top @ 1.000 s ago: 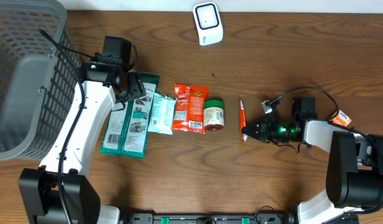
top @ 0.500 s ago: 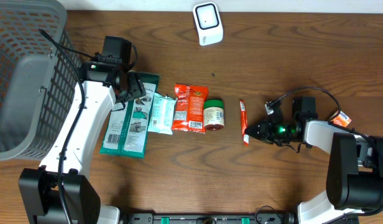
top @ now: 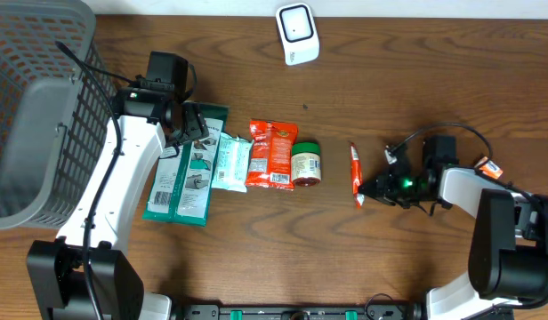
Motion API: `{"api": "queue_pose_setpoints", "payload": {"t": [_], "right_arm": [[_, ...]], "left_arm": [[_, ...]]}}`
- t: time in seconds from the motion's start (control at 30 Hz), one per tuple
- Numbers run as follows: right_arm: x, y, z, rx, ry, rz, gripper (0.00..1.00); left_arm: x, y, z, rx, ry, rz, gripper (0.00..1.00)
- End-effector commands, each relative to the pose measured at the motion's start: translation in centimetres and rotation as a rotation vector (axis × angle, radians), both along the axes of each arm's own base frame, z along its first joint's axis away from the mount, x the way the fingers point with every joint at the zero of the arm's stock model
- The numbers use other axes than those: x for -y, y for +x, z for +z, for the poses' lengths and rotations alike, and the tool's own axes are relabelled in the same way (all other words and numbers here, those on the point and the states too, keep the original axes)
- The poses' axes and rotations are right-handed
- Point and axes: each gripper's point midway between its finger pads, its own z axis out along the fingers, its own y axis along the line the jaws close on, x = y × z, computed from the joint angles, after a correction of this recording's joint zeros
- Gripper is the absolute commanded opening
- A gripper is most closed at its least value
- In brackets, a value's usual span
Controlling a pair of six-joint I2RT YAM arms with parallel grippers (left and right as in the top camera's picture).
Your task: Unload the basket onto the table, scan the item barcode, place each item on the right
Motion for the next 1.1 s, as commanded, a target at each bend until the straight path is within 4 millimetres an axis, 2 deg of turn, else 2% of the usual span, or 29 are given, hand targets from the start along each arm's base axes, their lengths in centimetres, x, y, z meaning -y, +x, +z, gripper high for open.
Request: {"api": "queue_pose_setpoints", "payload": {"t": [0.0,0.07,0.1,0.17,0.27,0.37,0.5,0.6,0.7,0.87,1.0,1.07], "right_arm": [[2.1,0.5,-0.3,0.017,-0.046,-0.032,0.01],[3.2,0.5,-0.7,0.01,-0.082,-0.054,0.01],[3.7,0.5,-0.8,0.012,-0.094,-0.061,0.06],[4.0,0.6,-0.8,0.02,-0.096,-0.064,0.28],[4.1,0.7,-0.8,0.028,-0.097,-0.062,0.35],[4.0,1.0,-0.4,0.027,-0.088,-0.064,0.35],[4.2,2.0,1.5,-0.002,-0.107,-0.036,0.4],[4.5,2.6,2.8,-0.027,-0.177,0.008,0.41],[4.6,2.5,3.2,-0.056,-0.27,0.048,0.39],[4.1,1.0,2.2,-0.138,-0.374,0.067,0.26],[3.3,-0.3,1.0,-0.163,-0.424,0.105,0.27],[3.5,-0.8,0.2,-0.181,-0.48,0.1,0.27]], "left_arm": [[-0.1,-0.1,-0.2,-0.008,0.008,-0.004,0.84],[-0.1,-0.1,-0.2,-0.008,0.008,-0.004,0.84],[-0.1,-0.1,-0.2,-0.008,0.008,-0.004,0.84],[-0.1,-0.1,-0.2,-0.008,0.008,-0.004,0.84],[-0.1,-0.1,-0.2,-0.008,0.008,-0.004,0.84],[-0.1,-0.1,-0.2,-0.008,0.008,-0.004,0.84],[-0.1,-0.1,-0.2,-0.008,0.008,-0.004,0.84],[-0.1,-0.1,-0.2,-0.008,0.008,-0.004,0.84],[-0.1,-0.1,-0.2,-0.008,0.008,-0.004,0.84],[-0.1,-0.1,-0.2,-0.008,0.008,-0.004,0.84],[-0.1,-0.1,-0.2,-0.008,0.008,-0.004,0.84],[-0.1,-0.1,-0.2,-0.008,0.008,-0.004,0.84]]}}
